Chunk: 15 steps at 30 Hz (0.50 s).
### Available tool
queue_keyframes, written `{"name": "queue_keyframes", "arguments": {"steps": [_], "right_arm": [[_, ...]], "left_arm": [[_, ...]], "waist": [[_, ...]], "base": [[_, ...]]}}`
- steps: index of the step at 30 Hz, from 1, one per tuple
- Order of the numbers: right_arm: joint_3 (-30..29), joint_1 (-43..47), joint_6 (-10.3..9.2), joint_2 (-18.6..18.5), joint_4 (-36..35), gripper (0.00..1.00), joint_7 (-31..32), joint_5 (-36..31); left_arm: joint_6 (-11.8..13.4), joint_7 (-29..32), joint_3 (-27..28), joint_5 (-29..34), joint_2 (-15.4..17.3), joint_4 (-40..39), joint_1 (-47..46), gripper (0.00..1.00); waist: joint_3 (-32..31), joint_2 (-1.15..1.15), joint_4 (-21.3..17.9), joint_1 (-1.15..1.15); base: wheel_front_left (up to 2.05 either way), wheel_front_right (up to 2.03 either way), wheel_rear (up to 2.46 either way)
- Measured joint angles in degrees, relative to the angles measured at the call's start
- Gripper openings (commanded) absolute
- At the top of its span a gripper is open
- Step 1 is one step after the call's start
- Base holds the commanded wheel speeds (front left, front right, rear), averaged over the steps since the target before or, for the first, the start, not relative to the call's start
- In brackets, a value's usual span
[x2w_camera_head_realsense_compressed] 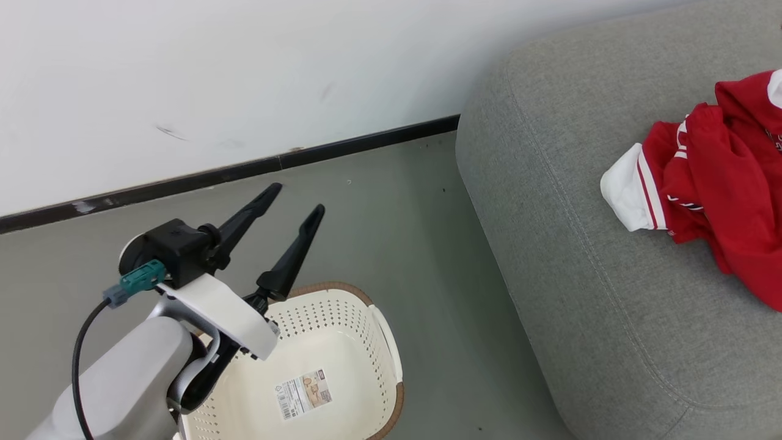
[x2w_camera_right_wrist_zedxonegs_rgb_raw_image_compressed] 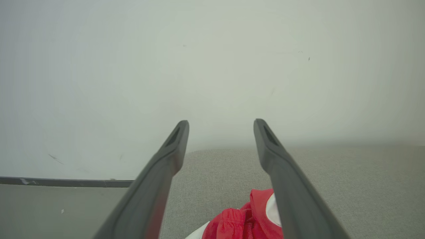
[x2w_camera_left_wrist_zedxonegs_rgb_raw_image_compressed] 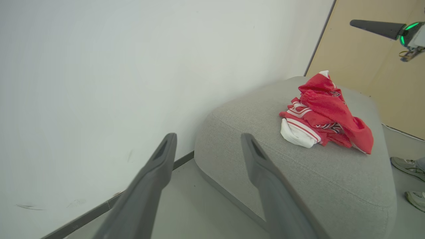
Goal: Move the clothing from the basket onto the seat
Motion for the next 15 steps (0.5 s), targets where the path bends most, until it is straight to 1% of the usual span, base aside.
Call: {"name": "queue_keyframes", "arguments": {"steps": [6, 9, 15], "right_arm": [[2.5, 2.1, 0.00, 0.5, -3.2, 1.00, -1.1, 0.8], [3.4, 2.6, 0.00, 1.0, -4.9, 1.00, -1.6, 1.4], [7.2, 5.9, 0.00, 1.2, -8.7, 1.00, -2.5, 1.3]], "left_arm": [[1.9, -0.6, 3.7, -0.8, 1.6, 0.9, 2.6, 1.00], [3.0, -0.6, 5.4, -1.8, 1.8, 1.2, 4.1, 1.00], [5.4, -1.0, 8.6, -2.4, 2.5, 1.8, 7.6, 1.00]], "waist": [[-2.7, 0.00, 1.5, 0.00], [-4.1, 0.00, 2.4, 0.00], [-6.6, 0.00, 4.4, 0.00]], "base": [[0.00, 0.00, 0.00], [0.00, 0.00, 0.00], [0.00, 0.00, 0.00]]}}
